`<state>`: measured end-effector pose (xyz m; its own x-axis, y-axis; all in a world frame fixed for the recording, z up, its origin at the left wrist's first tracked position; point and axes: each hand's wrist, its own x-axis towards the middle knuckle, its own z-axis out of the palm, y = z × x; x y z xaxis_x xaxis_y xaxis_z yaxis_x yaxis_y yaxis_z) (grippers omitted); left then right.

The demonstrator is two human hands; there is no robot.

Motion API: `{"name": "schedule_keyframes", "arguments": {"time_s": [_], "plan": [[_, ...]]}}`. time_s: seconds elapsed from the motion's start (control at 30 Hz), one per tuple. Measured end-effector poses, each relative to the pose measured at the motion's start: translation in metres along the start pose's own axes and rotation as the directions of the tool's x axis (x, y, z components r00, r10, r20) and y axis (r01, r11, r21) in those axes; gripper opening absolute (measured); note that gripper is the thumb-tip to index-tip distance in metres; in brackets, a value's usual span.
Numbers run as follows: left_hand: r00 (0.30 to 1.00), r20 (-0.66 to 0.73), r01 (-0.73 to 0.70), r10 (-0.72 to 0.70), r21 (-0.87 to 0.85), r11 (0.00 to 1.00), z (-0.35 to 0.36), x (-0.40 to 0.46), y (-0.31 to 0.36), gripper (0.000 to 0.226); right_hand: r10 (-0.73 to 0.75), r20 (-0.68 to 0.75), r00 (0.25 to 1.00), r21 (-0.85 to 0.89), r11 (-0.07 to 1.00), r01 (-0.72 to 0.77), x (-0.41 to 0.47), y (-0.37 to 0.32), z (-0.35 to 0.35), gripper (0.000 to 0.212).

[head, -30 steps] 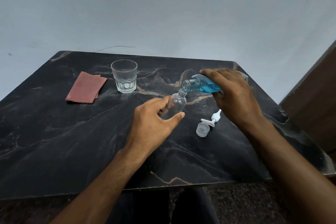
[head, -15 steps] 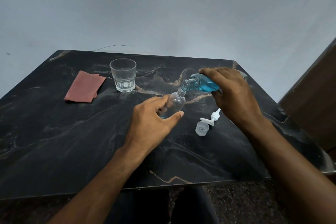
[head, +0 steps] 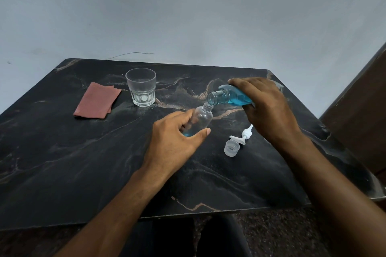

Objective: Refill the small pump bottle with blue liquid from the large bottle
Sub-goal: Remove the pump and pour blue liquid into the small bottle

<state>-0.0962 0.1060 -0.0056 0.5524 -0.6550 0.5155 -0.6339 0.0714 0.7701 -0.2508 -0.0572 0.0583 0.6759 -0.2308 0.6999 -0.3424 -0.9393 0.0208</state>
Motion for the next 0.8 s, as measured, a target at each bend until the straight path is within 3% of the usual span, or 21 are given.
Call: {"name": "schedule_keyframes", "arguments": {"time_s": [0.8], "plan": [[1.0,0.01,-0.006,0.006,0.005,1.0,-0.0024,-0.0009,0.0032,0.034,-0.008,0.009,1.0,0.019,1.0,0.008,0.0007,0.0021,-0.0027,0.05]]}}
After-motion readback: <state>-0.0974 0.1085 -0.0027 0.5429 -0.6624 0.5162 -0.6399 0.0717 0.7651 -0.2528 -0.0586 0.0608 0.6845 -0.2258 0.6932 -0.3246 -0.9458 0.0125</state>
